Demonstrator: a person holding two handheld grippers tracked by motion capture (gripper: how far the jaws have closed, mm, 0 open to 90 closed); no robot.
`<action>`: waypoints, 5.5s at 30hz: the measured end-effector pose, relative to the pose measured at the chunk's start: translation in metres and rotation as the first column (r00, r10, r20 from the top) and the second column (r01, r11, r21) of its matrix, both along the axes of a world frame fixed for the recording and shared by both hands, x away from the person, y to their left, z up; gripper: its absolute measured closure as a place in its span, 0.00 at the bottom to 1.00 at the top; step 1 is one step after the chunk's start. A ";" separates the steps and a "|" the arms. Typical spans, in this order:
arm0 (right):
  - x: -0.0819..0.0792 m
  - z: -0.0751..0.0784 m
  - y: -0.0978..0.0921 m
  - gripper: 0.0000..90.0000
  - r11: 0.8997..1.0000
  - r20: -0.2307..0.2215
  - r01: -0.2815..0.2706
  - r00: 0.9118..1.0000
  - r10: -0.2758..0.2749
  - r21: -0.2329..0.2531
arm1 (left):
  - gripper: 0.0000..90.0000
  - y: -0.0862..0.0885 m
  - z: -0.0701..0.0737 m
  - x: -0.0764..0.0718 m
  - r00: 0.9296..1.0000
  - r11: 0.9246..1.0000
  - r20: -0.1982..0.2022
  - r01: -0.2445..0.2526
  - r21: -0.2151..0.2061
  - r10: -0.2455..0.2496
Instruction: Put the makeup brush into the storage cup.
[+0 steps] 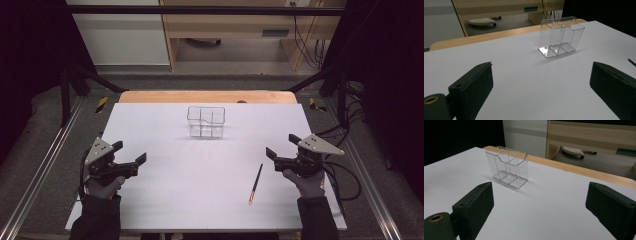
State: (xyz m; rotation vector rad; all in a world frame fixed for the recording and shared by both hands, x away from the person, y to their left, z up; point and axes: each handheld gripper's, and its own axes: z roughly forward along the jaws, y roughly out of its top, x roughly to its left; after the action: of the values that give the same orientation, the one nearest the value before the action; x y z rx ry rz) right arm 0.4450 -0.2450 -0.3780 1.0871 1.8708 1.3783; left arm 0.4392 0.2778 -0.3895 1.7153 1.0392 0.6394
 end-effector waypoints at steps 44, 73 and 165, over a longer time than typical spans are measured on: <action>-0.010 -0.019 0.026 0.11 0.997 -0.132 0.020 0.991 -0.029 -0.072 | 0.06 -0.006 -0.016 -0.008 0.999 0.999 -0.033 0.020 0.043 -0.018; -0.005 -0.069 0.045 0.15 0.987 -0.324 0.019 0.943 -0.071 -0.161 | 0.06 -0.015 -0.023 -0.011 0.998 0.996 -0.047 0.034 0.078 -0.030; 0.008 -0.096 0.050 0.83 0.967 -0.435 -0.090 0.900 -0.023 -0.237 | 0.07 -0.024 -0.031 -0.007 0.993 0.990 -0.088 0.085 0.114 -0.075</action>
State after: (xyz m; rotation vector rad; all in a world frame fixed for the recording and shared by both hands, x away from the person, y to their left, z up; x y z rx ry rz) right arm 0.4530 -0.1949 -0.4739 1.3109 2.3162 0.9238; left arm 0.4319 0.2538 -0.4206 1.8908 1.0013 0.5915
